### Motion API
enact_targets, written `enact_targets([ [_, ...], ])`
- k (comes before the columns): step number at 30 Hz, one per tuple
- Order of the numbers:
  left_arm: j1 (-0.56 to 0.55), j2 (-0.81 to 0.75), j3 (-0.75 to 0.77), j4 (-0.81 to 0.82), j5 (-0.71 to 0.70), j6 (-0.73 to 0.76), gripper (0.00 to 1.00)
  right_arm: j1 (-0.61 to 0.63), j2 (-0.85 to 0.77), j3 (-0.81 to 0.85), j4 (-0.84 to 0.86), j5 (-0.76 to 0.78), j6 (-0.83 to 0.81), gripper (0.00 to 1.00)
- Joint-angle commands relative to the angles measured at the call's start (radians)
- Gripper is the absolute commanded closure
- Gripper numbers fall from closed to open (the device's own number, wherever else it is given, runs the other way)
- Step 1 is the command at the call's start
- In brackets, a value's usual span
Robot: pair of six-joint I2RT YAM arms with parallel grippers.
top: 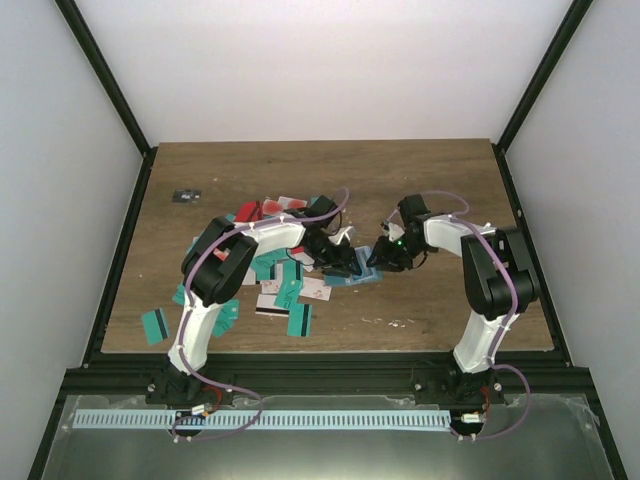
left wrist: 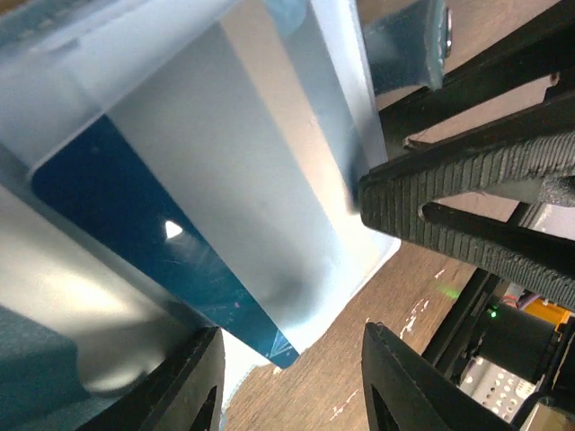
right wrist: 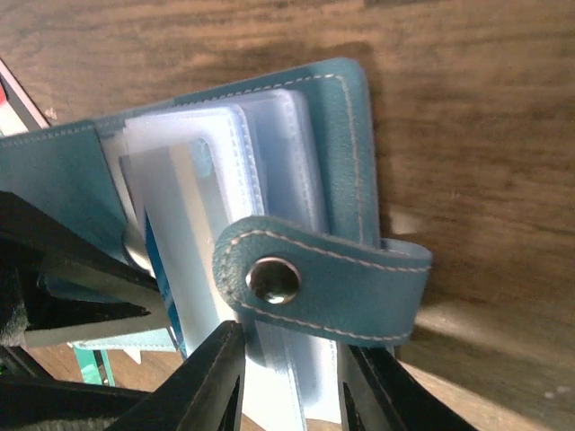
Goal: Put the credit cards into the card holder
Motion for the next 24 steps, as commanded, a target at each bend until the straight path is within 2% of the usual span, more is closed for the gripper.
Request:
enact_targets([
  [1, -0.008, -0.001, 0.011, -0.113, -0.077, 0.024, 0.53, 0.01, -0.011, 0.038, 0.047, 0.054, -0.013, 0.68],
  [3, -0.005, -0.003, 0.016, -0.117, -0.079, 0.019, 0.49, 0.011, -0.008, 0.036, 0.053, 0.048, -0.009, 0.68],
  [7, 0.002, 0.005, 0.039, -0.135, -0.099, 0.015, 0.48, 0.011, -0.008, 0.031, 0.06, 0.036, -0.005, 0.66],
  [19, 0.013, -0.029, 0.061, -0.218, -0.158, 0.021, 0.52, 0.009, -0.075, 0.042, 0.064, -0.016, 0.023, 0.63],
  [24, 0.013, -0.054, 0.064, -0.229, -0.17, 0.027, 0.67, 0.009, -0.106, 0.029, 0.083, -0.077, 0.049, 0.62],
])
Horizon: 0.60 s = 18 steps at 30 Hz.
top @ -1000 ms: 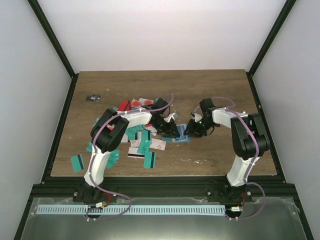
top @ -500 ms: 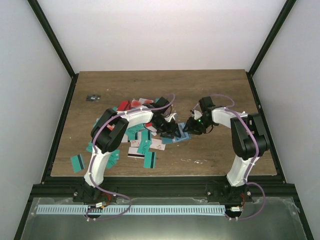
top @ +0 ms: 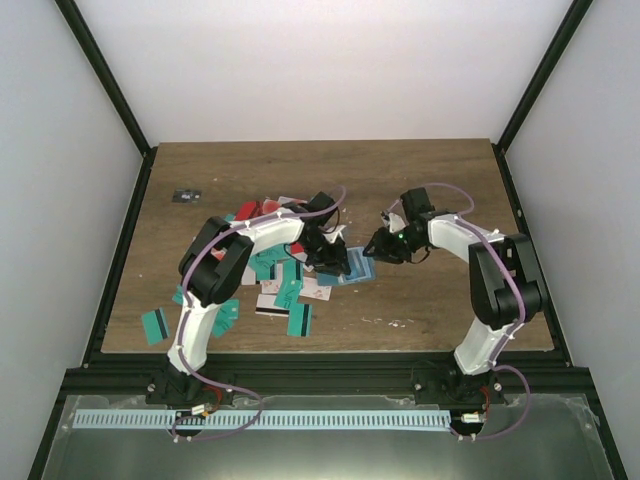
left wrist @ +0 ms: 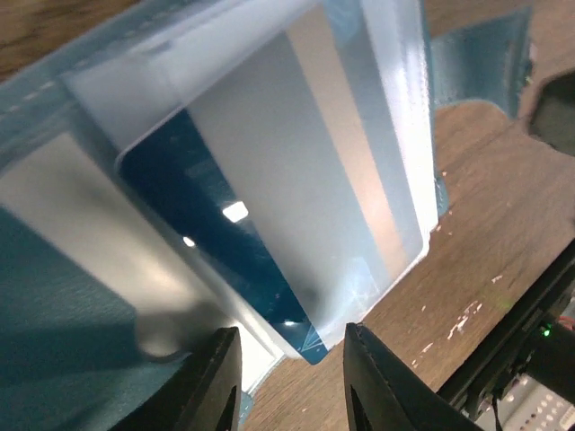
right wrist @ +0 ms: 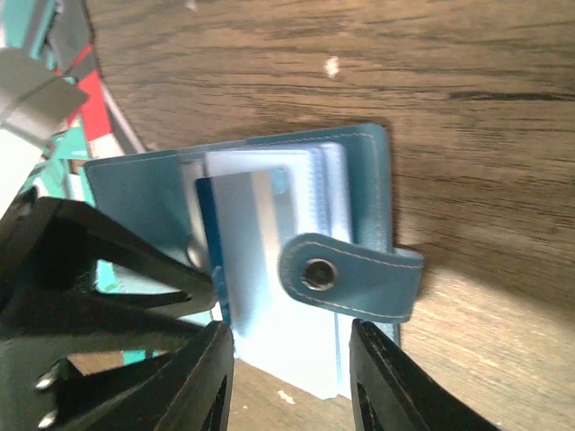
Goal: Put the credit cards into the card holder
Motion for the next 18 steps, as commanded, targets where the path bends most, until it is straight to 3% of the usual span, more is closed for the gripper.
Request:
enact_targets([
  [1, 0.007, -0.04, 0.01, -0.052, -0.054, 0.007, 0.7, 0.005, -0.05, 0.018, 0.031, -0.075, 0.029, 0.62],
  [10, 0.021, -0.071, 0.023, -0.039, -0.071, -0.034, 0.79, 0.006, -0.082, -0.017, 0.07, -0.143, 0.076, 0.6],
  [14, 0.035, -0.083, 0.023, -0.021, -0.06, -0.061, 0.92, 0.006, -0.096, -0.037, 0.094, -0.168, 0.104, 0.58],
  [18, 0.041, -0.078, 0.021, -0.003, -0.054, -0.075, 0.95, 0.005, -0.109, -0.048, 0.114, -0.195, 0.129, 0.58],
])
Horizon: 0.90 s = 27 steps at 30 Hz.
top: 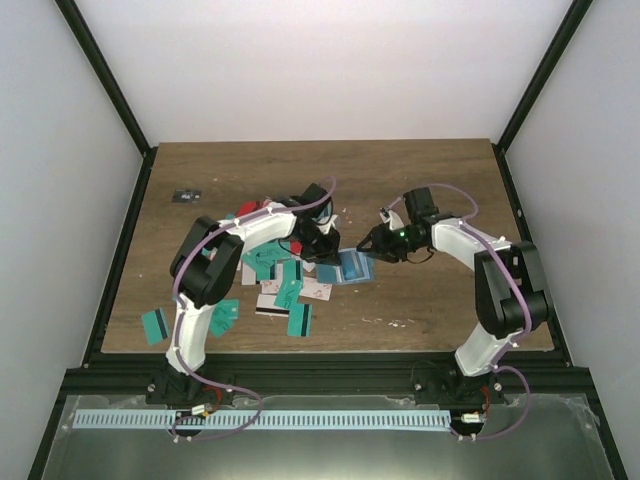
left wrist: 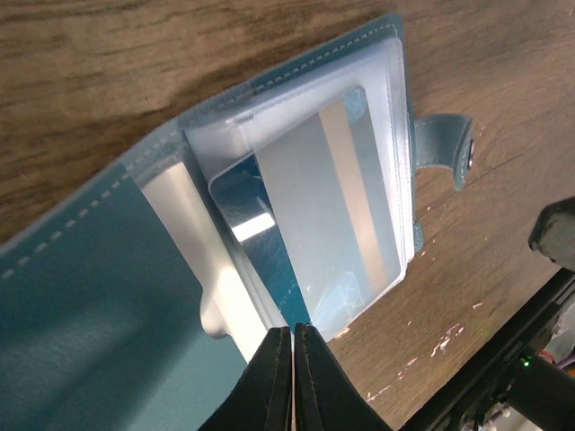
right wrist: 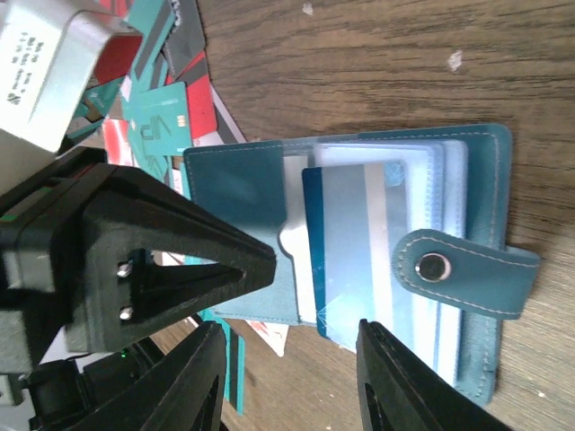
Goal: Put the credit cards into the card holder
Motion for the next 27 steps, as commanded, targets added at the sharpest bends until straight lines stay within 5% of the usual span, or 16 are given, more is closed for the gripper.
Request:
enact_targets([
  [1, 0.008, -0.018, 0.02, 0.022, 0.003, -0.024, 0.96, 0.005, -0.041, -0.013, 0.047, -0.054, 0.039, 0.58],
  [27, 0.009, 0.123, 0.062, 0.022, -0.009, 0.001, 0.96, 0.006, 0.047, -0.013, 0.086, -0.078, 0.041, 0.58],
])
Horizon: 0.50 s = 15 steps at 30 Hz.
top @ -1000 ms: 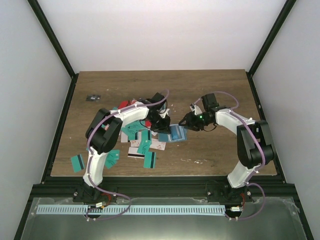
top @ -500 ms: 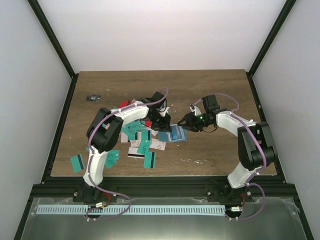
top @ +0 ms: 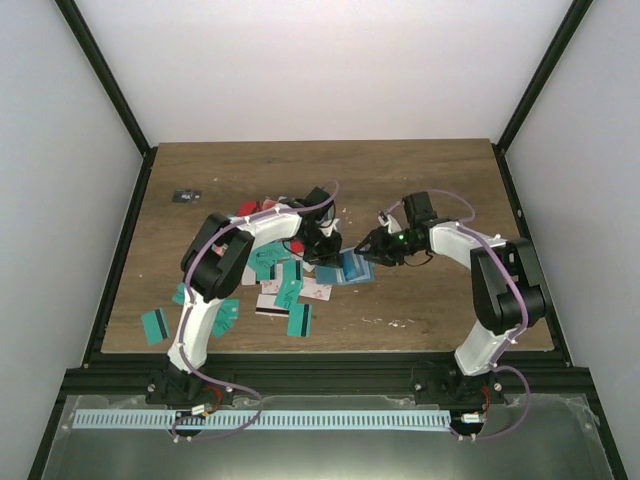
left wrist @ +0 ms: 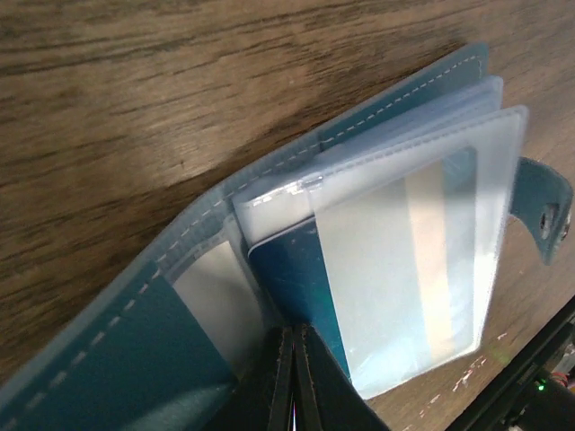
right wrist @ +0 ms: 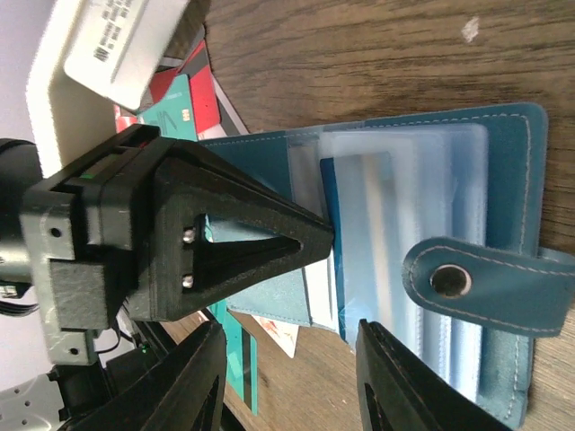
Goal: Put the credit cards into the card holder
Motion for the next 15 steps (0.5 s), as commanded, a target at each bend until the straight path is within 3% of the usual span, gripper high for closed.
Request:
enact_targets([
  [1, 0.002, 0.041, 0.028, -0.009, -0.013, 0.018, 0.96, 0.006, 0.034, 0.032, 0.0, -0.008, -0.022, 0.58],
  [15, 0.002, 0.068, 0.047, -0.024, -0.016, 0.033, 0.96, 0.007, 0.079, 0.081, -0.081, 0.096, -0.085, 0.56],
])
